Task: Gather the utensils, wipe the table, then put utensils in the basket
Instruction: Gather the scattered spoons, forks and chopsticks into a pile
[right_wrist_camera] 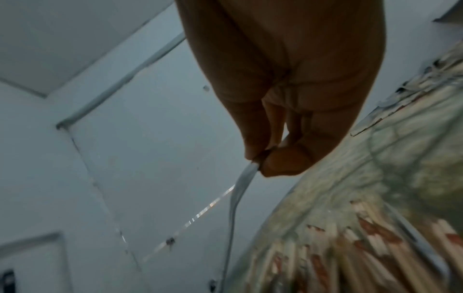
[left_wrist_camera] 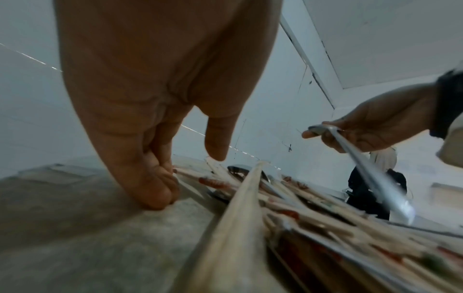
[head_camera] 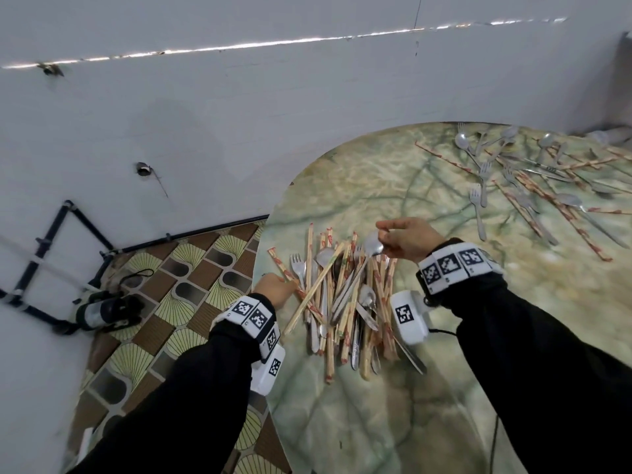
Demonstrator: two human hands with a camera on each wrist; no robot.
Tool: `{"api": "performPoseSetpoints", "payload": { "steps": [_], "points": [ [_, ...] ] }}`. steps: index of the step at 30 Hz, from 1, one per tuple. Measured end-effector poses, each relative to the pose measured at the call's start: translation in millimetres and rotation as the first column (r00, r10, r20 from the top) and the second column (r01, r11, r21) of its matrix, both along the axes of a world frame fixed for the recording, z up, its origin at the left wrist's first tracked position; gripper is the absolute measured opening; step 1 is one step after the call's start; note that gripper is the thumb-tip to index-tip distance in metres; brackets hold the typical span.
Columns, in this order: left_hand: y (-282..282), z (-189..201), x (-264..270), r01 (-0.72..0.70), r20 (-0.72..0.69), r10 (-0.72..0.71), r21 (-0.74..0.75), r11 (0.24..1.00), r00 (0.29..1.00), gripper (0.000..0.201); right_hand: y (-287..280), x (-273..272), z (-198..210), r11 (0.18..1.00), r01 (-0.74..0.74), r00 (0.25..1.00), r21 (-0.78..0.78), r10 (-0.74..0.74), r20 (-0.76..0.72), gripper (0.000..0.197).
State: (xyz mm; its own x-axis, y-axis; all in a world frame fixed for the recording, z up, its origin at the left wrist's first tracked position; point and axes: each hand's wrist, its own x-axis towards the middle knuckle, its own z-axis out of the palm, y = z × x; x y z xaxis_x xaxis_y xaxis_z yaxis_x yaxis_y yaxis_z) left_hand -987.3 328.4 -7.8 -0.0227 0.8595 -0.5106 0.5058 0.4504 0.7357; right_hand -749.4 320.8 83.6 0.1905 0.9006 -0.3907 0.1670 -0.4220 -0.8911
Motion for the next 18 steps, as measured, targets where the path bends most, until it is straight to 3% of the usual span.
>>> {"api": "performPoseSetpoints", "payload": {
  "steps": [2,4,6,8,11,14,16,18],
  "points": [
    [7,4,6,0.011,-0.038,-0.010,0.025,1.000,0.999,0.026,7,-3,-3,0.993,-0.114,0.974,-0.034,0.118,0.192,0.052],
    [14,4,10,0.023,-0.068,-0.020,0.045,0.999,0.997,0.026,7,-3,-13,0.968,-0.223,0.863,-0.115,0.251,0.438,0.065],
    [20,0,13,0.047,-0.119,-0.040,0.061,0.997,0.992,0.022,-1,-2,-19,0.961,-0.238,0.799,-0.141,0.276,0.533,0.070],
    [25,-6,17,0.062,-0.106,-0.053,0.078,0.995,0.993,0.018,-11,5,-29,0.969,-0.188,0.796,-0.160,0.246,0.553,0.067],
    [30,-17,22,0.100,-0.053,-0.095,0.094,0.991,0.994,0.027,-27,13,-49,0.970,-0.091,0.915,-0.225,0.171,0.365,0.058],
    [26,-19,34,0.141,0.008,-0.142,0.056,0.988,0.990,0.041,-38,9,-70,0.949,-0.096,0.944,-0.300,0.183,0.275,0.066],
    [13,-5,45,0.149,-0.052,-0.147,0.027,0.989,0.988,0.061,-40,-1,-77,0.947,-0.092,0.925,-0.309,0.196,0.326,0.064],
    [0,2,54,0.243,-0.239,-0.230,0.029,0.969,0.943,0.082,-44,-15,-77,0.936,-0.135,0.888,-0.324,0.259,0.379,0.064]
  ]
}}
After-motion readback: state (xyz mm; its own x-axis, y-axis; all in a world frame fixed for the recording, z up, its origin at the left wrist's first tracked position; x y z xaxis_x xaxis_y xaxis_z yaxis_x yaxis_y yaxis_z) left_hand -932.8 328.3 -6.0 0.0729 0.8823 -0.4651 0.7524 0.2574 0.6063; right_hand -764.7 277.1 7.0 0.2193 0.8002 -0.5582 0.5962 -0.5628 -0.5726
